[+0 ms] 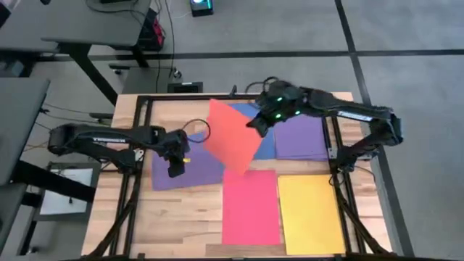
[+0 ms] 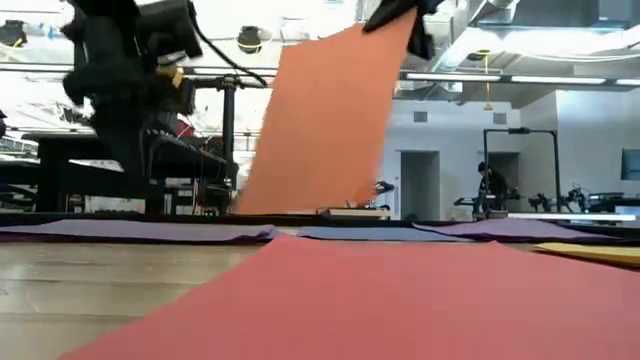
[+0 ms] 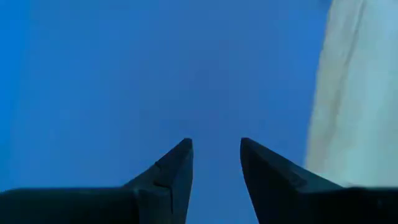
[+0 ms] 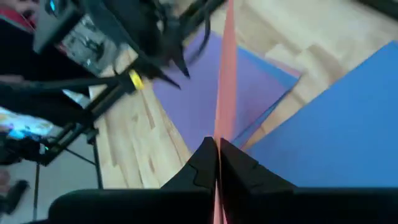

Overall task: Organize paper
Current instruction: Put the orange paper into the bottom left of the table

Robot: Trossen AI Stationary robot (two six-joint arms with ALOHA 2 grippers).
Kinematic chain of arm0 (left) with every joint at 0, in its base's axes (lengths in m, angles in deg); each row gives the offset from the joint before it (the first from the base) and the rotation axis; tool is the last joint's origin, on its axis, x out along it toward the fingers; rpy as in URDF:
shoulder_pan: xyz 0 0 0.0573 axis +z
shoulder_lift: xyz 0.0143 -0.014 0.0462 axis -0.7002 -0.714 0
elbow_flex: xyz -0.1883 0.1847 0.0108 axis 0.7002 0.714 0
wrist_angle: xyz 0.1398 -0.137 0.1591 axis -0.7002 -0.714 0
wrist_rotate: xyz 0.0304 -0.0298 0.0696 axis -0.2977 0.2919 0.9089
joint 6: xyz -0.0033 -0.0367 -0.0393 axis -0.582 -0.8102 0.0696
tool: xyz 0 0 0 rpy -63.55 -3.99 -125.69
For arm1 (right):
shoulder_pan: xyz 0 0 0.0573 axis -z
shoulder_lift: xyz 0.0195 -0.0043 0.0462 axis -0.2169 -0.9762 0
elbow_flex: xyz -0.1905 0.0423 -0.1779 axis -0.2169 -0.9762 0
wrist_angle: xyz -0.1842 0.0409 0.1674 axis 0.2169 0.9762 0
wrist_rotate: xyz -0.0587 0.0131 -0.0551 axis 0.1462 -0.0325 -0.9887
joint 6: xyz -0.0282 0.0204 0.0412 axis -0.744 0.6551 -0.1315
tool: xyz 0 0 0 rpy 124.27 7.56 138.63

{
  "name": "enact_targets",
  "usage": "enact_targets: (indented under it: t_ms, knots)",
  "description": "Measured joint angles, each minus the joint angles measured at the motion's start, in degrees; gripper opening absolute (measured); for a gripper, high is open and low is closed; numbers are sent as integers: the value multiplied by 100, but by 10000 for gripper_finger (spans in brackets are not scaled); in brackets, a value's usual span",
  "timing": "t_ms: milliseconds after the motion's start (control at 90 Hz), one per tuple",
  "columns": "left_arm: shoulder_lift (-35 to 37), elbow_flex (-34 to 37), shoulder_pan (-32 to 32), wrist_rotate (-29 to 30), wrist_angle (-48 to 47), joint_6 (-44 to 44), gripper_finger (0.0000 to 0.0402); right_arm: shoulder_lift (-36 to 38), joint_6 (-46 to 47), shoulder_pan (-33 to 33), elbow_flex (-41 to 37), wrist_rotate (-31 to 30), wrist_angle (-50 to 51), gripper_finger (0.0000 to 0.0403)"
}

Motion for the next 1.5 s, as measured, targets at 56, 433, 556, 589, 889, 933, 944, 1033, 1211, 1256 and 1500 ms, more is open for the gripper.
enact_targets:
  t_ms: [56,433,556,589,889,933,944,1033,1211,1256,1500]
  knots:
    - [-252,106,2,82,364,306,118,166,4,81,0,-1,-7,0]
    - [-1886,164,1335,317,1353,-113,118,580,111,319,7,-4,250,0]
    - [-1841,93,2129,491,1155,-540,118,544,134,303,7,21,363,0]
    - [-1796,77,2340,538,1006,-581,118,544,133,279,7,41,410,0]
    - [-1020,70,3435,732,441,-1140,118,539,50,-107,7,46,389,0]
    - [-893,68,3488,623,674,-1378,118,503,28,-200,7,46,365,0]
    - [-862,66,3496,586,739,-1444,118,493,22,-220,7,46,362,0]
    - [-720,54,3508,298,1127,-1895,118,408,-2,-347,7,46,367,0]
    - [-664,-8,3464,218,1269,-2130,118,278,-217,-577,7,135,176,0]
    - [-509,-103,3464,145,1170,-2025,118,257,-236,-636,7,371,55,0]
    - [629,-1668,3129,-129,-310,-1416,118,245,-157,-1215,13,820,-1200,0]
